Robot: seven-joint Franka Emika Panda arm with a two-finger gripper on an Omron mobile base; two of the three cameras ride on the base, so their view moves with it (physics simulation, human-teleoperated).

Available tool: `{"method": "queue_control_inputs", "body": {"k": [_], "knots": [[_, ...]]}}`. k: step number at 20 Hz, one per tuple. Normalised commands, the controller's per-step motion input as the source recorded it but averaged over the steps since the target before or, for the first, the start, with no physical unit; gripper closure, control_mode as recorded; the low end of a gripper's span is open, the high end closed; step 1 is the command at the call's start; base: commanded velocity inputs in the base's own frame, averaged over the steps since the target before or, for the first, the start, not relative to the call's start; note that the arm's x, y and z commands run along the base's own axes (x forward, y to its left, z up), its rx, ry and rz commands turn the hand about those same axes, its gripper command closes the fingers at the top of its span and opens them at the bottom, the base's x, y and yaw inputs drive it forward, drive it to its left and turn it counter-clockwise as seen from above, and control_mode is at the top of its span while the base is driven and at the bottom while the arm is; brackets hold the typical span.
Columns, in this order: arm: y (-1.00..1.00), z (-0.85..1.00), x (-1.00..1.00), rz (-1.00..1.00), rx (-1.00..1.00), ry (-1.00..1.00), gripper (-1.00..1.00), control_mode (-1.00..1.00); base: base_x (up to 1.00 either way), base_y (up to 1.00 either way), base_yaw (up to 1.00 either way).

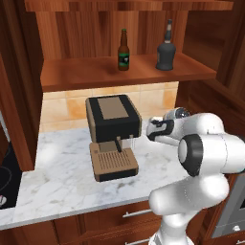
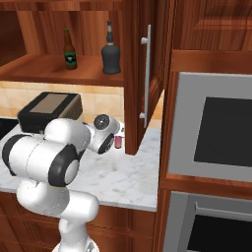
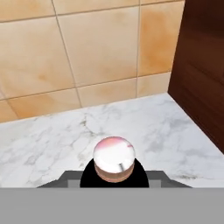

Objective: Sort all alcoholic drinks to one cabinet, and non-alcoholic drinks to the other.

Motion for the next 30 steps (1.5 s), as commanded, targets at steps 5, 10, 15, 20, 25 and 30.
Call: {"method": "queue_control_inputs", "body": {"k": [5,10,15,20,25,30], "knots": [[0.00,0.99,-0.67,0.00,0.00,-0.07,1.00,-1.00,0.00,0.00,0.00],[0.00,0.88,-0.78,0.00,0.00,0.00,1.00,-1.00,0.00,0.00,0.00],[0.06,0.92,-0.66,0.00,0.00,0.01,1.00,-1.00,0.00,0.00,0.00],[0.01,0.52,-0.79,0.00,0.00,0.07,1.00,-1.00,0.00,0.00,0.00],[0.22,0.27,-0.86,0.00,0.00,0.08,1.00,-1.00,0.00,0.00,0.00],[0.48,0.26,-0.78,0.00,0.00,0.06,1.00,-1.00,0.00,0.00,0.00]]}}
